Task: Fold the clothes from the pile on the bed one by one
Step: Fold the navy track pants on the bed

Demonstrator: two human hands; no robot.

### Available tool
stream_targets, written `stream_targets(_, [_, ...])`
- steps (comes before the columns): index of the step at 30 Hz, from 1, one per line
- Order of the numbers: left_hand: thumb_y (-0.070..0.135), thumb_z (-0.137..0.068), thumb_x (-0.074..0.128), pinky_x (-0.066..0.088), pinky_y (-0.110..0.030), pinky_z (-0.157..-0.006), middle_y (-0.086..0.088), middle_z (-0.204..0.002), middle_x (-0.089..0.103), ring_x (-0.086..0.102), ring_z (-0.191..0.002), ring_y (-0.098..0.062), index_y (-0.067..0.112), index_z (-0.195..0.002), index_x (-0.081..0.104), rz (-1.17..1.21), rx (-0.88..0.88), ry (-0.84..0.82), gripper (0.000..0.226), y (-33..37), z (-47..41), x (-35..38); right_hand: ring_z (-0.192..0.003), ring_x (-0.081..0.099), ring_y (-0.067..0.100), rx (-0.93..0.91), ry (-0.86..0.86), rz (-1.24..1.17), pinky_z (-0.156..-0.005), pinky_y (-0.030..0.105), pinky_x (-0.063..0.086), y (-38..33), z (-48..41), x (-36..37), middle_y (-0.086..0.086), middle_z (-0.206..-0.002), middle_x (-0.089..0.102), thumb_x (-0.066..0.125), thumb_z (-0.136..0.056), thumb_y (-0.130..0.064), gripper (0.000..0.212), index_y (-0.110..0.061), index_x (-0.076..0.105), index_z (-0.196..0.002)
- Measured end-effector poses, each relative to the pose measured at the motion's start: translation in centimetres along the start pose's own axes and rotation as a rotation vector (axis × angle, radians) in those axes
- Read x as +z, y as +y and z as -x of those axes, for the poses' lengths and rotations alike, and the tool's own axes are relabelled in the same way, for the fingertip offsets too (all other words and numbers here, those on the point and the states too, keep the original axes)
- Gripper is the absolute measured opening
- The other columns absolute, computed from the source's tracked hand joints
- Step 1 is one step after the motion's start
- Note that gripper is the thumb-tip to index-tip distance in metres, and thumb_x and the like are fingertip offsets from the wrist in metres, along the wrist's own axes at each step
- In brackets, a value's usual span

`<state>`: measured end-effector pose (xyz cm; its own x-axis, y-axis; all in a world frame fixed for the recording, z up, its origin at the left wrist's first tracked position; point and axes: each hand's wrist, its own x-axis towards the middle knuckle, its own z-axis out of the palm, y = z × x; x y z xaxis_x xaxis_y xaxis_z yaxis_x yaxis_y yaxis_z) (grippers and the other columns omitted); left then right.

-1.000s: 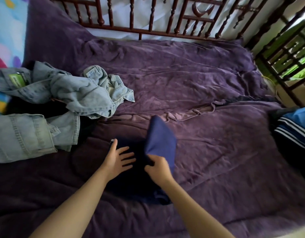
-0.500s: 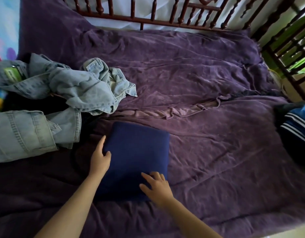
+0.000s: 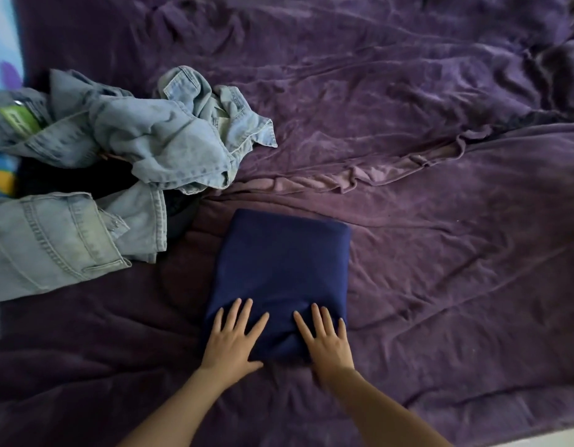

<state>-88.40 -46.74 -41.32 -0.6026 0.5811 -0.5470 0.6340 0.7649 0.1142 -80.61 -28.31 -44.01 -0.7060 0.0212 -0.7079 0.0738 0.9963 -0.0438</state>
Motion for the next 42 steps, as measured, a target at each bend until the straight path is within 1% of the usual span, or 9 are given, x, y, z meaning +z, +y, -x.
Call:
stream_targets(3, [0.044,-0.006,0.092,0.055,-0.052,-0.071,-0.017,-0.112,0.067,0.066,-0.1,-0.037,0.023,-0.107,0.073,-0.023,-0.021,-0.017,0.104,-0.2,-0.9,-0.6,-0.117,0.057,0.028,-0.058,0.184,-0.02,-0.087,0.041,0.052,0.8,-0.5,-1.3,0.02,-0.131,0.054,0.087,-0.052,-0.039,0.092,-0.041,0.046,-0.135])
stream_targets(5, [0.043,-0.034,0.093,0.045,-0.059,-0.09,-0.022,-0.135,0.05,0.049,-0.123,-0.042,0.028,-0.13,0.056,-0.025,-0.043,-0.055,0.103,-0.2,-1.5,-0.3,-0.095,0.068,0.022,-0.081,0.202,0.072,-0.068,0.029,0.056,1.2,-0.6,-2.5,0.012,-0.111,0.068,0.091,-0.032,-0.042,0.094,-0.039,0.062,-0.121])
stream_targets(9, [0.045,-0.086,0.059,0.008,-0.054,-0.113,-0.014,-0.157,-0.007,-0.006,-0.144,-0.035,0.03,-0.15,-0.002,-0.036,-0.074,-0.067,0.089,-0.3,-2.4,2.1,-0.112,0.058,0.021,-0.119,0.198,0.055,-0.081,0.027,0.05,2.0,-0.8,-3.0,0.011,-0.129,0.055,0.08,-0.06,-0.037,0.087,-0.042,0.041,-0.138])
stream_targets(13, [0.052,-0.087,0.054,0.01,-0.054,-0.113,-0.012,-0.158,-0.004,-0.004,-0.145,-0.032,0.031,-0.15,-0.003,-0.026,-0.087,-0.046,0.087,-0.3,-2.9,2.4,-0.13,0.033,0.025,-0.1,0.077,-0.022,-0.098,0.038,0.036,2.8,-0.4,-2.8,0.01,-0.145,0.03,0.045,-0.092,-0.018,0.072,-0.037,0.007,-0.149])
stream_targets(19, [0.05,-0.086,0.056,0.02,-0.051,-0.11,-0.009,-0.156,0.012,0.011,-0.143,-0.028,0.031,-0.149,-0.006,-0.041,-0.126,0.02,0.09,-0.4,-3.5,1.7,-0.114,0.043,0.032,-0.061,0.086,-0.014,-0.081,0.041,0.043,2.4,-0.2,-4.2,0.014,-0.128,0.042,0.042,-0.093,-0.011,0.069,-0.025,0.006,-0.151])
stream_targets(22, [0.056,-0.073,0.068,0.031,-0.053,-0.104,-0.014,-0.148,0.033,0.032,-0.137,-0.03,0.027,-0.15,0.012,0.023,-0.14,0.122,0.099,0.1,-2.7,0.7,-0.113,0.043,0.031,-0.063,0.128,0.003,-0.077,0.039,0.044,2.8,0.7,-5.8,0.012,-0.127,0.044,0.044,-0.093,-0.013,0.068,-0.026,0.009,-0.15])
stream_targets(26, [0.042,-0.021,0.095,0.053,-0.05,-0.068,-0.017,-0.098,0.069,0.069,-0.084,-0.032,0.008,-0.119,0.065,0.098,-0.105,0.353,0.108,1.9,-1.4,-0.1,-0.113,0.042,0.03,-0.082,0.208,0.01,-0.068,0.035,0.034,3.6,3.8,-7.6,0.012,-0.126,0.045,0.042,-0.093,-0.012,0.063,-0.027,0.017,-0.149])
stream_targets(32, [0.01,-0.02,0.096,0.052,-0.036,-0.048,-0.011,-0.068,0.068,0.064,-0.055,-0.029,0.0,-0.095,0.072,0.151,0.053,0.537,0.08,7.3,-2.7,-3.0,-0.116,0.04,0.031,-0.035,0.284,0.034,-0.072,0.04,0.041,9.0,8.7,-8.8,0.012,-0.126,0.044,0.046,-0.092,-0.013,0.06,-0.025,0.023,-0.147])
stream_targets(42, [0.009,-0.013,0.093,0.049,-0.033,-0.043,-0.007,-0.059,0.064,0.061,-0.047,-0.027,0.006,-0.08,0.074,-0.023,0.17,0.677,0.07,23.8,-6.8,-12.2,-0.121,0.042,0.028,0.018,0.444,-0.086,-0.081,0.038,0.044,26.8,16.3,-7.5,0.007,-0.129,0.048,0.053,-0.089,-0.025,0.061,-0.028,0.029,-0.145])
